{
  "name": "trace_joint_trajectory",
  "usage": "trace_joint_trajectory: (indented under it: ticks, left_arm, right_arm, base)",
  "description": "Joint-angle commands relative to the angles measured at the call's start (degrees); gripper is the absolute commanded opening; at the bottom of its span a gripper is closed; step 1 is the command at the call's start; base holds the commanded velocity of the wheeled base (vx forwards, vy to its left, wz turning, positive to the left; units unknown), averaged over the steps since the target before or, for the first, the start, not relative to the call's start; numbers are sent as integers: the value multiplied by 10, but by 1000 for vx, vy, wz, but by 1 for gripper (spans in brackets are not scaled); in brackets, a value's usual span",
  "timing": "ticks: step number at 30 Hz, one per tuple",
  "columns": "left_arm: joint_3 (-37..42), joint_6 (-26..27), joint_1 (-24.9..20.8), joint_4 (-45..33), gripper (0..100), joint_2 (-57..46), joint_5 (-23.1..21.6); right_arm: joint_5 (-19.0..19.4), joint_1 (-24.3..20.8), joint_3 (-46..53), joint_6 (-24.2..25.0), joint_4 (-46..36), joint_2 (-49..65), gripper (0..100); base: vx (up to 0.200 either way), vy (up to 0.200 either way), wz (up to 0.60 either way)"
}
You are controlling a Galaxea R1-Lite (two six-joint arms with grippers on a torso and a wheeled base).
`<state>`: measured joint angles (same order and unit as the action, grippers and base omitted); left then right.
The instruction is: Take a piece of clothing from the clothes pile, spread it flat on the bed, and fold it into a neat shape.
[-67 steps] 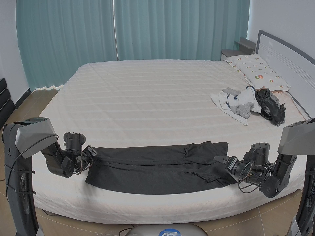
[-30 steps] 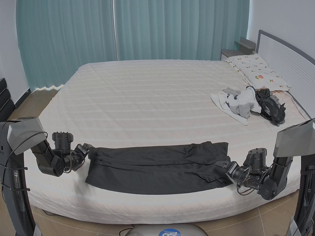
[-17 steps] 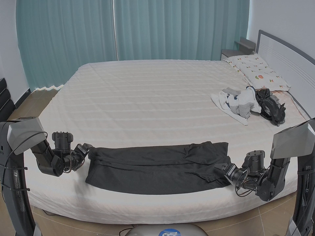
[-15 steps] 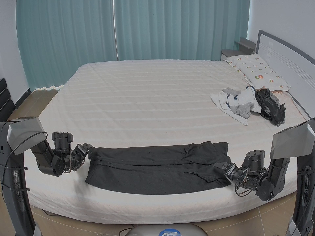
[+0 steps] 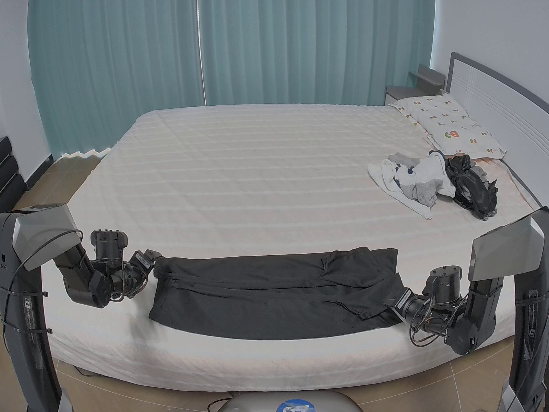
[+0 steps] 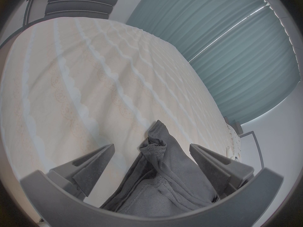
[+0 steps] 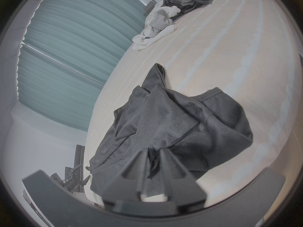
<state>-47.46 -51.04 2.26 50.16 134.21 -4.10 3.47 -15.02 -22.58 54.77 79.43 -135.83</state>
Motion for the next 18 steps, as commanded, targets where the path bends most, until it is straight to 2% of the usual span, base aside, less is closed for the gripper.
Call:
trace_joint_trajectory:
  ticks: [1,12,18]
  left_arm:
    - [0,0,-1,0,100,0,1]
    - [1,2,-2,1,100,0,3]
    - [1,2,-2,1,100,0,3]
  right_arm:
    - [-2,-3,14,1,1,7,0]
    - [4,-26,67,1,20,73,0]
    - [4,-34,85,1,21,72,0]
  base:
    - [0,0,0]
    - [0,0,0]
    - [0,0,0]
